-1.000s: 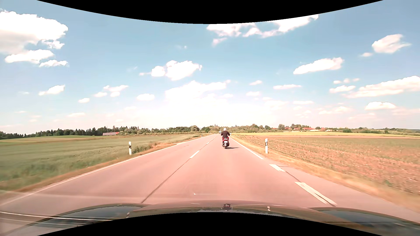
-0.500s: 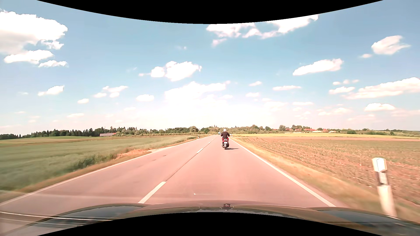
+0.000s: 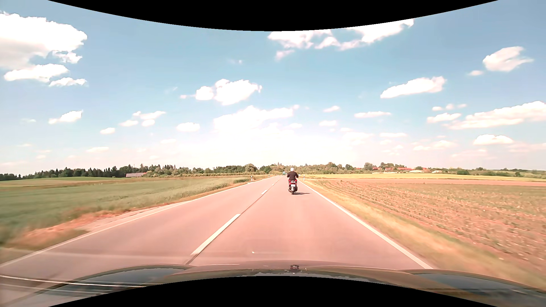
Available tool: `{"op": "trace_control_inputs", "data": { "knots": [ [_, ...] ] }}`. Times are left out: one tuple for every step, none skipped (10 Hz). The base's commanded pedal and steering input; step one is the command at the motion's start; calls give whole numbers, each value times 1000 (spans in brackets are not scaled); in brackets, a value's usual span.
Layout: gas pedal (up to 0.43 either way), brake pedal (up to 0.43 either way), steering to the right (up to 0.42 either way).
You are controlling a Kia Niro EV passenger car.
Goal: Follow the waypoints while adhering to traffic rules and regulations
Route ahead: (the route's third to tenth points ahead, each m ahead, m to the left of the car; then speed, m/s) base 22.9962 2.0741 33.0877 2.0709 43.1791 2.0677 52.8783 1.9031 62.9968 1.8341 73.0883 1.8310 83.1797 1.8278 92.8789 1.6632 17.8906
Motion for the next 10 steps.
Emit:
{"op": "trace_control_inputs", "data": {
  "knots": [
    [169, 12, -2],
    [169, 12, -3],
    [169, 12, -3],
    [177, 12, -3],
    [189, 12, -3],
    [189, 12, -2],
    [197, 12, 2],
    [209, 12, 5],
    [228, 12, 5],
    [228, 12, 5]
  ]
}}
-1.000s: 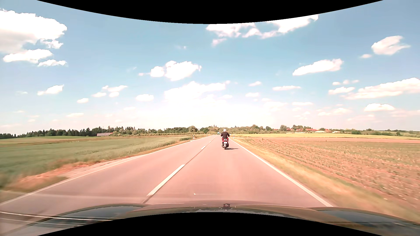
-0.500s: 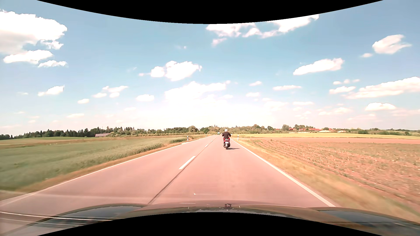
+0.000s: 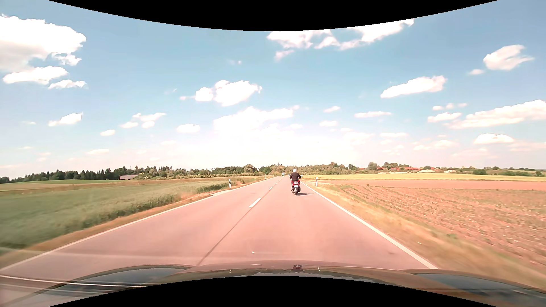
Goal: Follow the waypoints while adhering to traffic rules and regulations
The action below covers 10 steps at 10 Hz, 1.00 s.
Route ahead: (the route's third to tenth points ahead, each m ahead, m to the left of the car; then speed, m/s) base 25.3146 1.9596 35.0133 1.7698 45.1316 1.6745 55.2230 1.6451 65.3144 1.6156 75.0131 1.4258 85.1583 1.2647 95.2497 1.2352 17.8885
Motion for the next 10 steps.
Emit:
{"op": "trace_control_inputs", "data": {
  "knots": [
    [240, 12, 4],
    [240, 12, 4],
    [240, 12, 3],
    [240, 6, 3],
    [248, 12, 3],
    [248, 12, 1],
    [248, 12, 0],
    [248, 12, 0],
    [248, 12, 0],
    [248, 12, 0]
  ]
}}
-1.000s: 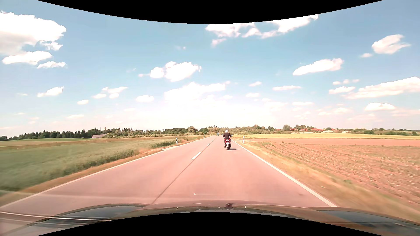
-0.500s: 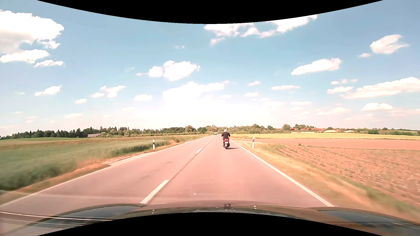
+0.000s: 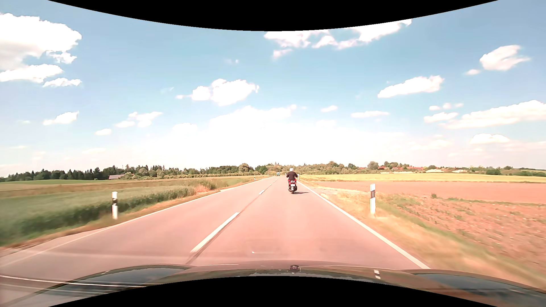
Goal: Follow the waypoints while adhering to traffic rules and regulations
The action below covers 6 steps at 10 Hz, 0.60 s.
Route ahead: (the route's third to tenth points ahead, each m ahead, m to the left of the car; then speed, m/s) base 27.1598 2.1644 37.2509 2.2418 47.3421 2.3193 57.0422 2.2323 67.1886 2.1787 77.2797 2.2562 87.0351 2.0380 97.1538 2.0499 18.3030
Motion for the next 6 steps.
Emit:
{"op": "trace_control_inputs", "data": {
  "knots": [
    [248, 12, -1],
    [248, 12, 0],
    [248, 12, 0],
    [248, 12, 0],
    [248, 12, 0],
    [248, 12, -1]
  ]
}}
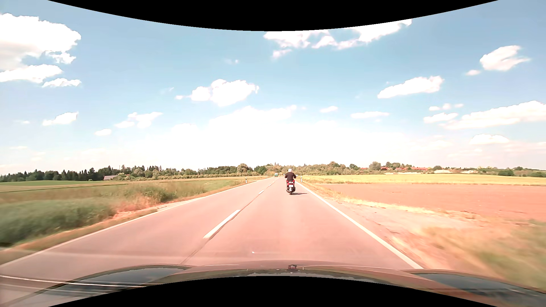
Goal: Follow the waypoints while adhering to traffic rules and regulations
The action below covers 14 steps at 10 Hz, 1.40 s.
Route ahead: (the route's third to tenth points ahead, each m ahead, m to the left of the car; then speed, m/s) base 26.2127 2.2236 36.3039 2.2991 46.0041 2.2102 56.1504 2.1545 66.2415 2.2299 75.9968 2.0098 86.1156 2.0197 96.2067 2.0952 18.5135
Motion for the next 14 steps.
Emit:
{"op": "trace_control_inputs", "data": {
  "knots": [
    [248, 12, -1],
    [248, 12, -1],
    [240, 12, -1],
    [240, 12, -1],
    [240, 12, -1],
    [240, 12, -1],
    [240, 12, -1],
    [240, 12, -1],
    [240, 12, -1],
    [240, 12, -1],
    [240, 12, -1],
    [209, 12, -1],
    [197, 12, -4],
    [197, 12, -5]
  ]
}}
